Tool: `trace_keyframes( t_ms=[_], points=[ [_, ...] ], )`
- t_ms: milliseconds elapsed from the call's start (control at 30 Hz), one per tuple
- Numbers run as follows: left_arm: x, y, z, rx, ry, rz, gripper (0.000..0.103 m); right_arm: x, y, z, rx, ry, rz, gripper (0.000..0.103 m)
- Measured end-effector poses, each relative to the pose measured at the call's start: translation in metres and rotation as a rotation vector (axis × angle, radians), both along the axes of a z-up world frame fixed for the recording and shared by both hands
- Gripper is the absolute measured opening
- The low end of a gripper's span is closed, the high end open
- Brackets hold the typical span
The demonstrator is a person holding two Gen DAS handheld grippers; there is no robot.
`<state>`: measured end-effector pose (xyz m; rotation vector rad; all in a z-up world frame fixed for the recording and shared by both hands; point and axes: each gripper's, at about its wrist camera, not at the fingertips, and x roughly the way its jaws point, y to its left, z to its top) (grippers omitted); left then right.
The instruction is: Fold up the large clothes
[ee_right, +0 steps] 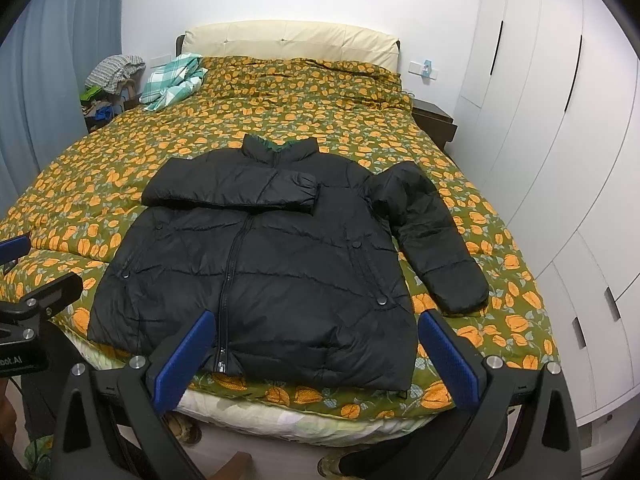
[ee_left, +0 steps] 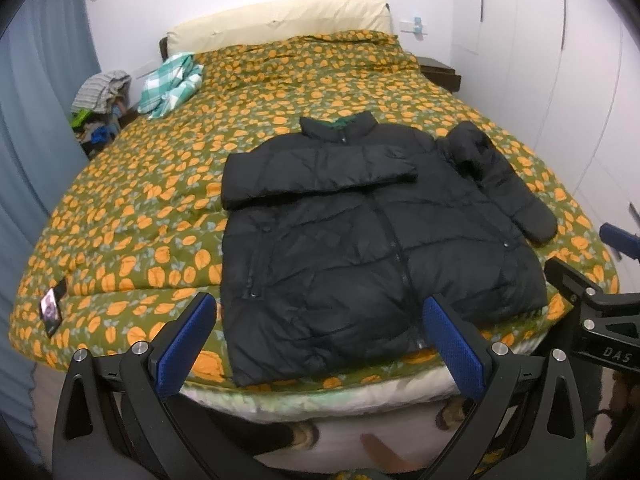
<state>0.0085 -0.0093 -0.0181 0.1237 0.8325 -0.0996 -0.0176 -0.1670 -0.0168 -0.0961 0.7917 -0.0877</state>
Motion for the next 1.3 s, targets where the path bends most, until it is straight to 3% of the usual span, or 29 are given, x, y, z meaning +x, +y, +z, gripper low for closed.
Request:
trace_keyframes(
  t_ms=[500, 633, 733, 933, 1067, 1233, 1267, 1300],
  points=[
    [0.011, 0.009, -0.005, 0.022, -0.006, 0.039, 0.103, 0.009, -0.012, 0.004, 0.027, -0.024, -0.019, 0.103],
    [0.03, 0.005, -0.008, 0.064, -0.028, -0.029, 0.103, 0.014, -0.019, 0.004, 0.021, -0.031, -0.035, 0.103],
    [0.069, -0.011, -0.013, 0.117, -0.017, -0.188, 0.103, 0.016, -0.028, 0.005, 0.038, -0.048, -0.052, 0.103],
    [0.175, -0.07, -0.045, 0.198, 0.053, -0.367, 0.103, 0.018, -0.042, -0.006, 0.083, -0.028, -0.078, 0.103],
    [0.235, -0.125, -0.095, 0.303, 0.131, -0.415, 0.103, 0.015, -0.055, -0.012, 0.101, -0.012, -0.109, 0.103],
    [0.288, -0.161, -0.14, 0.333, 0.208, -0.375, 0.102, 0.009, -0.075, -0.021, 0.091, 0.012, -0.168, 0.103],
    [0.297, -0.159, -0.143, 0.325, 0.216, -0.359, 0.098, 0.008, -0.079, -0.024, 0.092, 0.019, -0.174, 0.103],
    [0.304, -0.158, -0.146, 0.305, 0.229, -0.347, 0.076, 0.008, -0.082, -0.028, 0.096, 0.033, -0.181, 0.103]
  ],
)
